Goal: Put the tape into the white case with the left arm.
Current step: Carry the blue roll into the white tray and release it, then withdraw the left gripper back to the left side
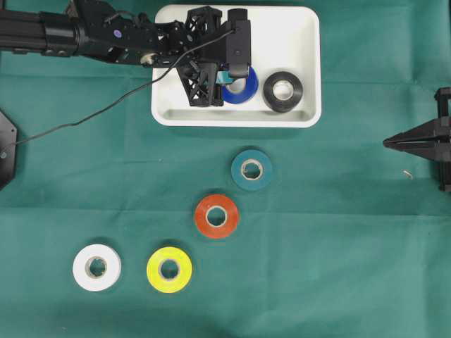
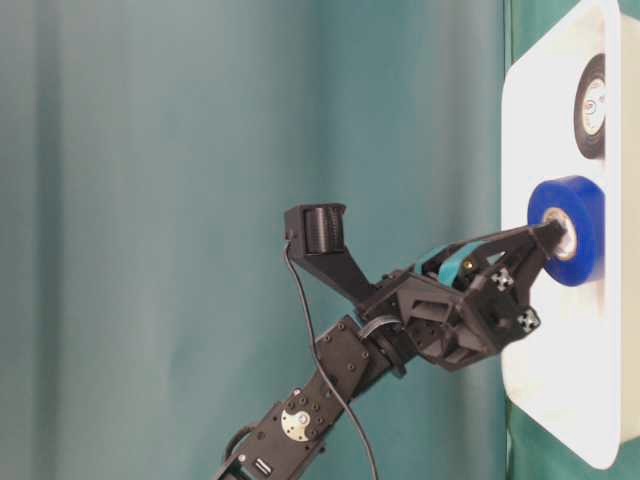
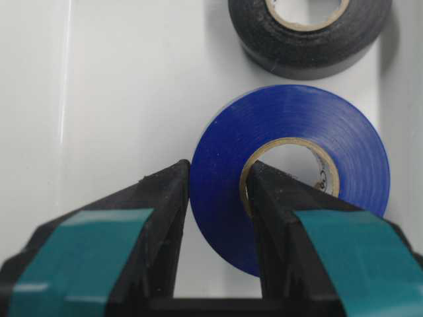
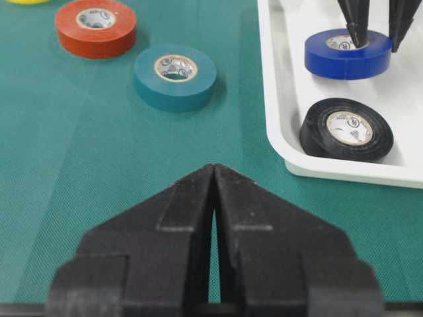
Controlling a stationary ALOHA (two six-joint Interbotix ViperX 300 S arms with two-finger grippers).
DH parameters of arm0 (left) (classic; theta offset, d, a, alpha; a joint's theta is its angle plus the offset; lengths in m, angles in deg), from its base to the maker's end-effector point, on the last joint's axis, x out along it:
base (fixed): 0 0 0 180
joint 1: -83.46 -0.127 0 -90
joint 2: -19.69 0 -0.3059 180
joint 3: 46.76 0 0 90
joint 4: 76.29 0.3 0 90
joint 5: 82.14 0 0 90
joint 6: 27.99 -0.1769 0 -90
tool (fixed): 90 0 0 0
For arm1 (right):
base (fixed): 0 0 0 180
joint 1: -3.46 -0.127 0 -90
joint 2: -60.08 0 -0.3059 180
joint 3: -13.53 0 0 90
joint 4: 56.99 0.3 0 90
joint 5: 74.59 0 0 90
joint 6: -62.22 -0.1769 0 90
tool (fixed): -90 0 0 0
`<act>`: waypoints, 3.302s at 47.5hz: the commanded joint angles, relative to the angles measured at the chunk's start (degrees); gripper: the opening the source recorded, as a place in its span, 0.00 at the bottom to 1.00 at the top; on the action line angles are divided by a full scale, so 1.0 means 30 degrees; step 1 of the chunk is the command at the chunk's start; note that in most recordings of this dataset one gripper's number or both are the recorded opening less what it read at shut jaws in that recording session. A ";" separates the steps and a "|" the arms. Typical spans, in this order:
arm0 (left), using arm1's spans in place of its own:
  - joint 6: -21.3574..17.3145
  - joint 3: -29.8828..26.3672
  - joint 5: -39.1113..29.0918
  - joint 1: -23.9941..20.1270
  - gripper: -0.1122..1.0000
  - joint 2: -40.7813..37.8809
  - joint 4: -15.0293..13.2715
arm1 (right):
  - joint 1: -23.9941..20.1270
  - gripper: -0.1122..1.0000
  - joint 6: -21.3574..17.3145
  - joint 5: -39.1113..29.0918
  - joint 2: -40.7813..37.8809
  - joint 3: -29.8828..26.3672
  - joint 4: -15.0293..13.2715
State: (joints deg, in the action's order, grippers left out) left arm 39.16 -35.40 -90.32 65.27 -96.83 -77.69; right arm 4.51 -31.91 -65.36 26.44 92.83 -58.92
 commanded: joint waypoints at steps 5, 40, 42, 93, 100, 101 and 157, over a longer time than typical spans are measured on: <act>-0.0029 -0.0469 0.0088 -0.0029 0.67 0.0439 0.0029 | 0.0000 0.02 0.0000 0.0205 -0.0117 -0.0176 0.0000; 0.0088 0.0850 -0.0088 0.0205 0.96 0.2725 0.0029 | 0.0000 0.02 0.0000 0.0205 -0.0117 -0.0205 0.0000; 0.0117 0.1230 -0.0088 0.0352 0.96 0.3281 0.0029 | 0.0000 0.02 0.0000 0.0205 -0.0117 -0.0205 0.0000; 0.4102 1.1250 0.1289 0.4834 0.95 1.3916 -0.0029 | 0.0029 0.02 0.0000 0.0205 -0.0088 -0.0205 0.0000; 0.4717 1.2510 0.1992 0.5273 0.95 1.5586 -0.0029 | 0.0029 0.02 0.0000 0.0234 -0.0088 -0.0176 -0.0029; 0.4805 1.2715 0.2080 0.5332 0.95 1.5762 -0.0029 | 0.0000 0.02 0.0000 0.0234 -0.0117 -0.0176 0.0000; 0.5215 1.3389 0.3223 0.6592 0.95 1.5498 -0.0029 | 0.0352 0.02 0.0000 0.0234 -0.0117 -0.0176 0.0000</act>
State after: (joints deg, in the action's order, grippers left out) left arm 54.80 6.61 -81.18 84.52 -49.20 -77.69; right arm 5.48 -31.91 -65.36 26.44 92.92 -58.92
